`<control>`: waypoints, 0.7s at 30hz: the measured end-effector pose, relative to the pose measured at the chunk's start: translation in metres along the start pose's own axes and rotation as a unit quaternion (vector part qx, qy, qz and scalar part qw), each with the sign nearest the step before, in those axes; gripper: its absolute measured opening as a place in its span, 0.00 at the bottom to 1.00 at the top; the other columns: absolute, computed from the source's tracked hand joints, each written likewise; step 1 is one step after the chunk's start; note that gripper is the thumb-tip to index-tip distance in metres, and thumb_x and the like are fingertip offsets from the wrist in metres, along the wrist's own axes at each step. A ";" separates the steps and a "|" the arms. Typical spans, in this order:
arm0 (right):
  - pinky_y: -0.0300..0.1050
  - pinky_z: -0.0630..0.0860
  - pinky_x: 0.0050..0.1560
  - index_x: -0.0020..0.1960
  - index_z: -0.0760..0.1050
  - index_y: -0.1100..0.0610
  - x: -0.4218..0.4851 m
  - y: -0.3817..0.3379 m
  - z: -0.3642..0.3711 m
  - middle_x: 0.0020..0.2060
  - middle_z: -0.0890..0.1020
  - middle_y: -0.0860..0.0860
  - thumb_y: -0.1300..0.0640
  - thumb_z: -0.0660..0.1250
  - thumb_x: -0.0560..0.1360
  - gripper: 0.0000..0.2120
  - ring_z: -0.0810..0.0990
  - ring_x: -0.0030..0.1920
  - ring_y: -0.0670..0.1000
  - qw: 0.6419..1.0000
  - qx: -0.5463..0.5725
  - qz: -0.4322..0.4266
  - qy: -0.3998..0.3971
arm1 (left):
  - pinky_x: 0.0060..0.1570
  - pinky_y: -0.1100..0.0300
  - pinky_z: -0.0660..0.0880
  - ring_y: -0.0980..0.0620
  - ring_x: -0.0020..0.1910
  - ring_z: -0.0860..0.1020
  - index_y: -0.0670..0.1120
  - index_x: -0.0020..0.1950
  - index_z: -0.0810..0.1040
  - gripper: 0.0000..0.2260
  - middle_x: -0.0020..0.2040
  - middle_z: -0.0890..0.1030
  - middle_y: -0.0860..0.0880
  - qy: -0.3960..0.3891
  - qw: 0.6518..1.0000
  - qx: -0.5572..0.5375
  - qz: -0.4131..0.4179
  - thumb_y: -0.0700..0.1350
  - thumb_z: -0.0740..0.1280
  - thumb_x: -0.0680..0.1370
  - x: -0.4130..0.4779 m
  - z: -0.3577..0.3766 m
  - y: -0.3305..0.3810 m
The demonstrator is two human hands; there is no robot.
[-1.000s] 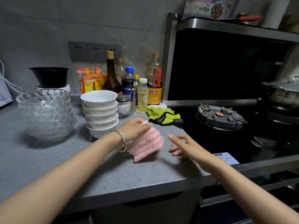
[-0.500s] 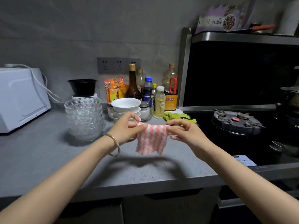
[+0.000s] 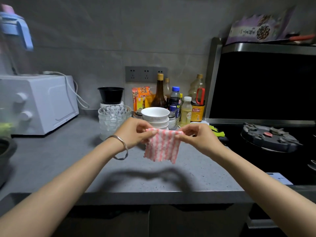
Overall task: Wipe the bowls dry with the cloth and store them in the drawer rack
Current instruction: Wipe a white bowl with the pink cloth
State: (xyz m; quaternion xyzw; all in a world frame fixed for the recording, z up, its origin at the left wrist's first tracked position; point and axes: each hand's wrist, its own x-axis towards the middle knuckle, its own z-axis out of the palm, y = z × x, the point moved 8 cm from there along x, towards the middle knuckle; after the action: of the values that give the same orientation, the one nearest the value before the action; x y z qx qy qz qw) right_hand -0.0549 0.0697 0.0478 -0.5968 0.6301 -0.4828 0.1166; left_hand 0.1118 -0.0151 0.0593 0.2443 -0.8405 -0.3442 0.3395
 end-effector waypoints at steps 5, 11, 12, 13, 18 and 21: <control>0.46 0.79 0.55 0.46 0.75 0.58 0.002 0.007 0.024 0.48 0.83 0.53 0.54 0.68 0.74 0.07 0.82 0.51 0.51 0.974 0.173 0.101 -0.101 | 0.49 0.66 0.75 0.58 0.45 0.77 0.47 0.47 0.78 0.07 0.43 0.79 0.52 -0.008 1.000 -0.017 -0.017 0.46 0.61 0.80 0.000 -0.004 -0.007; 0.39 0.79 0.41 0.51 0.73 0.59 -0.004 0.005 0.048 0.44 0.83 0.53 0.56 0.65 0.77 0.07 0.83 0.43 0.48 0.945 0.247 0.151 -0.153 | 0.41 0.56 0.80 0.53 0.43 0.82 0.49 0.51 0.74 0.06 0.43 0.83 0.50 -0.010 0.983 -0.159 -0.092 0.46 0.69 0.76 -0.004 0.012 -0.027; 0.39 0.79 0.40 0.54 0.73 0.61 -0.005 0.004 0.050 0.43 0.83 0.52 0.56 0.66 0.76 0.10 0.84 0.43 0.48 0.942 0.247 0.158 -0.161 | 0.38 0.57 0.80 0.53 0.41 0.83 0.49 0.52 0.74 0.09 0.42 0.84 0.50 -0.010 0.980 -0.177 -0.096 0.44 0.70 0.74 -0.004 0.012 -0.030; 0.40 0.79 0.42 0.57 0.73 0.62 -0.006 0.005 0.052 0.44 0.84 0.52 0.56 0.67 0.75 0.13 0.84 0.44 0.48 0.938 0.254 0.165 -0.170 | 0.37 0.58 0.81 0.54 0.40 0.83 0.49 0.53 0.74 0.10 0.42 0.84 0.50 -0.008 0.977 -0.190 -0.094 0.42 0.70 0.74 -0.004 0.012 -0.031; 0.49 0.77 0.59 0.61 0.73 0.58 -0.019 0.008 0.078 0.53 0.82 0.57 0.52 0.66 0.72 0.19 0.81 0.52 0.54 0.870 0.352 0.234 -0.254 | 0.40 0.64 0.79 0.59 0.41 0.82 0.50 0.59 0.74 0.11 0.39 0.84 0.54 -0.014 0.980 -0.190 -0.061 0.43 0.66 0.77 0.002 0.013 -0.021; 0.53 0.73 0.63 0.60 0.73 0.57 -0.019 0.008 0.087 0.53 0.82 0.56 0.48 0.64 0.72 0.19 0.79 0.55 0.56 0.866 0.354 0.248 -0.253 | 0.42 0.65 0.79 0.58 0.41 0.81 0.48 0.64 0.73 0.14 0.42 0.83 0.53 -0.024 0.984 -0.167 -0.065 0.44 0.65 0.78 0.013 0.018 -0.019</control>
State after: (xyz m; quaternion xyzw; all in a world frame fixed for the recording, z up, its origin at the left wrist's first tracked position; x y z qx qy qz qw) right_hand 0.0080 0.0438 -0.0107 -0.4417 0.4929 -0.4609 0.5912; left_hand 0.0937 -0.0279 0.0408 0.2300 -0.7616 -0.5065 0.3324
